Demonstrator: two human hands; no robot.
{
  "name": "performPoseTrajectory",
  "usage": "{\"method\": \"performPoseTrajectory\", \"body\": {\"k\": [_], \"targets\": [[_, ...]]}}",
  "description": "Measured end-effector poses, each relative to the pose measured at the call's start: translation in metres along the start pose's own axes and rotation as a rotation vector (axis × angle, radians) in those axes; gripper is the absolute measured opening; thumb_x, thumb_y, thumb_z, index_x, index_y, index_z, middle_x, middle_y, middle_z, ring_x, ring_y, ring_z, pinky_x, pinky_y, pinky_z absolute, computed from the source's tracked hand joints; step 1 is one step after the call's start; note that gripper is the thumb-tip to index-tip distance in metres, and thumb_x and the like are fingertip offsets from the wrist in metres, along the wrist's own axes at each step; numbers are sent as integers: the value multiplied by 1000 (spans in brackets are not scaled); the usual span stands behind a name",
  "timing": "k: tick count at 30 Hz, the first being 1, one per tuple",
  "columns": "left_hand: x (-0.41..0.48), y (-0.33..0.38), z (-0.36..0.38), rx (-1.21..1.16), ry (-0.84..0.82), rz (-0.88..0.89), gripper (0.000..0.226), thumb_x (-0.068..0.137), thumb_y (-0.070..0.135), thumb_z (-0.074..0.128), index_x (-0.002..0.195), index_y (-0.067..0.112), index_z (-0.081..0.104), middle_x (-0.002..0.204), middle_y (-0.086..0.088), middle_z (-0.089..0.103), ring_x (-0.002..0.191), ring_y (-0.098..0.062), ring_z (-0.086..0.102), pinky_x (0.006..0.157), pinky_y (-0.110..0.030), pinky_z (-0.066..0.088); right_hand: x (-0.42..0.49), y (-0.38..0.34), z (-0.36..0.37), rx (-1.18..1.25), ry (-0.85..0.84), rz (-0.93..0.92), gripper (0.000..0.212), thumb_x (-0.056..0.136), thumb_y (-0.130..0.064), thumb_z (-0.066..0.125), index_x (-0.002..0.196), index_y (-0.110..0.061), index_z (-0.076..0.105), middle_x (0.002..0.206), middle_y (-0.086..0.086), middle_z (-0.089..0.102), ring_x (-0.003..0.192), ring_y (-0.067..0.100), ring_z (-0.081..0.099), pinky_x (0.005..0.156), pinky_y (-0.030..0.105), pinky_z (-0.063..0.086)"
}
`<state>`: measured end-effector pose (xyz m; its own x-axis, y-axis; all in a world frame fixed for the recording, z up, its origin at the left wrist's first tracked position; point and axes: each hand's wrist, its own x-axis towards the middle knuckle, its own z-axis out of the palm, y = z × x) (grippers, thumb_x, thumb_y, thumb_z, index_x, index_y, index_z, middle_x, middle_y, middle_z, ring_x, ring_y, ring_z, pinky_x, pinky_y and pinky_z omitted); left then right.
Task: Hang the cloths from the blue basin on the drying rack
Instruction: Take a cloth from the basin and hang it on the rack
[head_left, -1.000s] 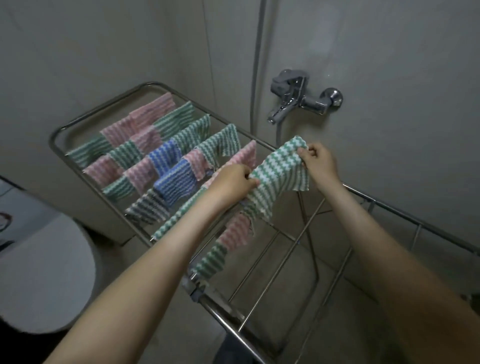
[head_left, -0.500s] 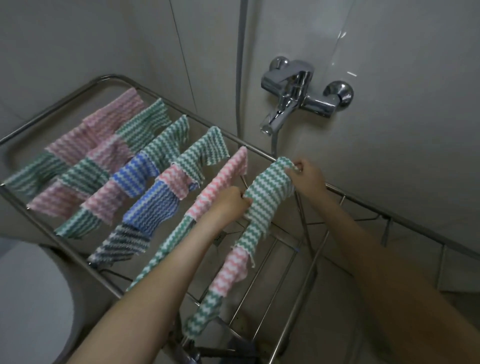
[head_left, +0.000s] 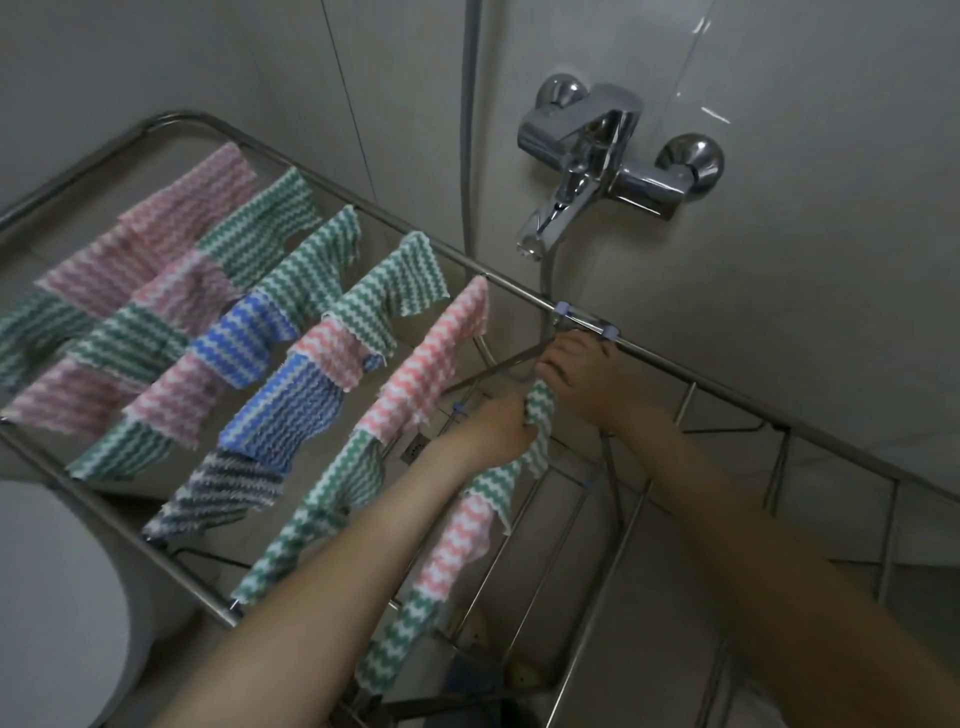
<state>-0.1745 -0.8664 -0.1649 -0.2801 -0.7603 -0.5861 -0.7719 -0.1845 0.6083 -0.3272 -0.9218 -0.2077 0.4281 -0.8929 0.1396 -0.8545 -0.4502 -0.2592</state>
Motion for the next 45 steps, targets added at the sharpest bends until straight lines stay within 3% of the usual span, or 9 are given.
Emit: {"method": "performPoseTrajectory", "body": {"k": [2, 5, 7, 11, 15, 24, 33, 41, 45], "targets": [[-1, 0, 1, -10, 5, -5, 44, 100, 22, 40, 141, 10, 31, 129, -12, 52, 113, -26, 52, 79, -25, 39, 1, 0, 0, 69, -29, 26, 28, 87, -32, 42, 75, -18, 63, 83, -4, 65, 91, 19, 58, 80, 36, 40], [-4, 0, 1, -51, 23, -48, 50, 97, 28, 44, 142, 11, 29, 136, -11, 49, 118, -25, 50, 92, -31, 44, -2, -1, -7, 165, -14, 37, 26, 87, -28, 43, 91, -15, 65, 99, 0, 66, 100, 21, 59, 88, 40, 44], [-10, 4, 0, -40, 83, -73, 52, 97, 30, 46, 141, 7, 29, 138, -13, 45, 123, -27, 47, 94, -31, 40, -8, -3, -15, 184, 27, 27, 27, 87, -25, 48, 101, -11, 66, 110, 6, 66, 108, 21, 55, 93, 38, 40], [-33, 9, -3, 45, 273, -62, 41, 97, 28, 45, 130, 4, 40, 133, -18, 48, 123, -32, 47, 93, -34, 39, -17, -21, -31, 270, -13, 45, 46, 81, -36, 47, 113, -8, 63, 117, 11, 63, 111, 32, 56, 96, 50, 41], [-73, 8, -2, 64, 445, -74, 41, 97, 25, 46, 131, 3, 43, 134, -19, 50, 124, -31, 48, 98, -35, 39, -29, -53, -47, 273, -132, -34, 50, 81, -42, 48, 124, -17, 56, 127, 3, 55, 122, 26, 43, 99, 38, 28], [-205, -30, 35, 29, 745, -253, 29, 95, 21, 50, 119, 9, 59, 120, -15, 64, 113, -28, 58, 90, -31, 43, -82, -161, -68, 411, -176, -370, 22, 88, -27, 62, 106, -15, 60, 107, 2, 59, 111, 21, 48, 91, 33, 31], [-401, -120, 89, -187, 1049, -705, 27, 96, 24, 48, 116, 12, 61, 120, -12, 64, 114, -27, 56, 90, -29, 41, -134, -344, -71, 501, -360, -863, 21, 85, -28, 65, 101, -15, 62, 98, 3, 63, 99, 23, 55, 91, 42, 42], [-554, -184, 155, -418, 1268, -1034, 27, 96, 26, 47, 117, 11, 58, 119, -11, 63, 114, -28, 55, 89, -31, 42, -209, -520, -57, 515, -628, -1159, 28, 88, -37, 63, 107, -17, 61, 103, 0, 61, 90, 13, 50, 86, 30, 41], [-647, -222, 216, -538, 1362, -1227, 21, 97, 23, 44, 106, 10, 58, 106, -12, 66, 101, -29, 58, 83, -36, 45, -283, -636, -38, 439, -741, -1414, 34, 88, -35, 63, 113, -13, 58, 106, 2, 60, 98, 18, 51, 86, 30, 40]]}}
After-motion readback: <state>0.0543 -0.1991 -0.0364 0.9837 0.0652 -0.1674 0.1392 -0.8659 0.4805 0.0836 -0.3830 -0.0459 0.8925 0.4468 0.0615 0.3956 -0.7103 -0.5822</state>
